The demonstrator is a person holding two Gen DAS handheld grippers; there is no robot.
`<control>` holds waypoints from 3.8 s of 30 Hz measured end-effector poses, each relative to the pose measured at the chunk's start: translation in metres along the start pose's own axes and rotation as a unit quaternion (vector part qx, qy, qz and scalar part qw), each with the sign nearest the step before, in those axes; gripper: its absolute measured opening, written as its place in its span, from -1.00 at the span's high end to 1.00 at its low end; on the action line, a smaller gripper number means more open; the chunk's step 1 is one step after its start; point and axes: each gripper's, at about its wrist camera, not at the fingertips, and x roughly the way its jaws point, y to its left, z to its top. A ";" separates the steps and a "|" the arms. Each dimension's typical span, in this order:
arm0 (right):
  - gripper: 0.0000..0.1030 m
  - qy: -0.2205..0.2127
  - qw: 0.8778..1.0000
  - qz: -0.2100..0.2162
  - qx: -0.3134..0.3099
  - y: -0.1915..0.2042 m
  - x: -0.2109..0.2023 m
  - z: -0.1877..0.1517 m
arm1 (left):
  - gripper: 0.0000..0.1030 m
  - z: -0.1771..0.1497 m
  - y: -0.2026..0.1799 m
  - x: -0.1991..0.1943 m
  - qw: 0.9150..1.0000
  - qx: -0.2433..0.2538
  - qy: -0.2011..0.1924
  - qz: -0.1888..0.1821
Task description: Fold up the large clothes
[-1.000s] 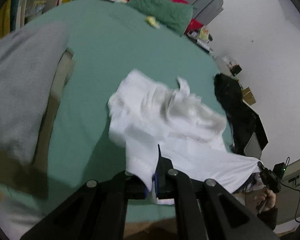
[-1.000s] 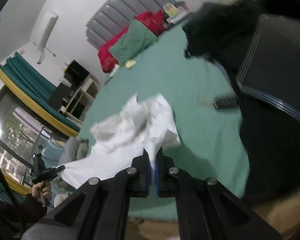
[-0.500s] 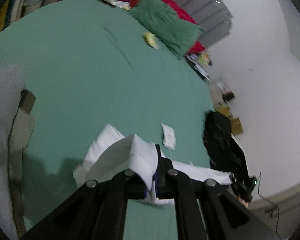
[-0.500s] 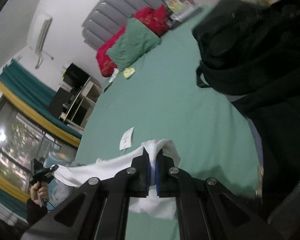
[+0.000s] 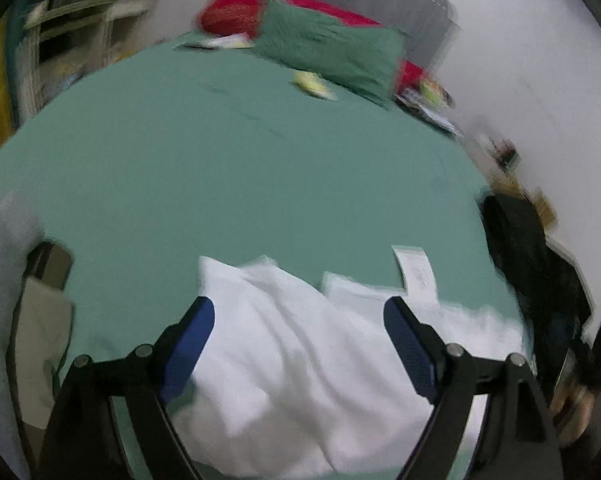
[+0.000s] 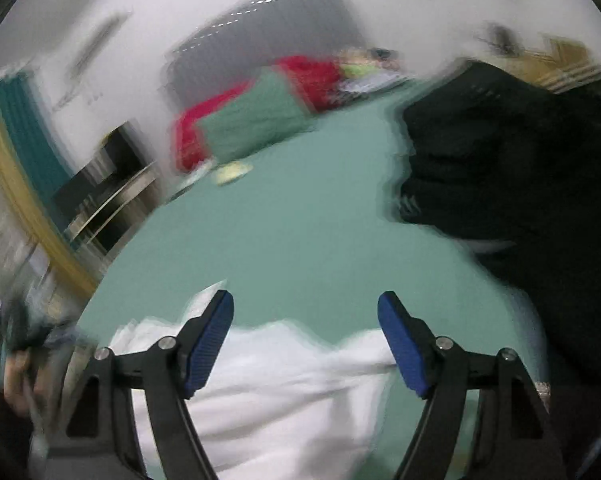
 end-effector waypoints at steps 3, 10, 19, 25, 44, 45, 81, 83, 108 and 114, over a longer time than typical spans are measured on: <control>-0.41 0.041 0.995 0.027 -0.086 0.066 0.029 -0.016 | -0.68 -0.025 -0.052 0.003 0.996 0.084 0.025 -0.028; 0.21 0.126 0.981 -0.063 -0.132 0.088 0.102 -0.077 | -0.60 -0.063 -0.101 0.064 0.980 0.170 0.100 0.038; 0.21 0.123 0.976 -0.085 -0.161 0.083 0.108 -0.098 | -0.70 -0.087 -0.083 0.085 0.979 0.157 0.113 0.070; 0.17 0.114 0.976 -0.092 -0.158 0.088 0.102 -0.106 | -0.68 -0.081 -0.120 -0.003 0.981 0.187 -0.042 0.025; -0.90 0.048 0.996 -0.073 -0.006 0.038 0.021 -0.097 | -0.16 -0.104 -0.125 0.102 0.989 0.140 0.034 0.040; -0.99 0.048 0.996 -0.075 0.015 0.030 0.017 -0.103 | -0.16 -0.105 -0.126 0.100 0.989 0.140 0.030 0.042; 0.72 0.033 0.999 0.000 0.016 0.132 0.036 -0.078 | -0.22 -0.094 -0.129 0.103 0.991 0.121 0.039 0.034; 0.72 0.036 0.999 -0.026 -0.017 0.152 0.036 -0.070 | -0.26 -0.084 -0.121 0.097 0.992 0.107 0.068 -0.009; -0.08 0.190 0.951 -0.011 -0.245 0.410 0.142 -0.131 | -0.61 -0.034 0.122 -0.041 0.998 -0.002 0.055 -0.035; -0.52 0.191 0.945 -0.016 -0.264 0.406 0.125 -0.140 | -0.62 -0.029 0.097 -0.030 0.992 -0.005 0.051 -0.119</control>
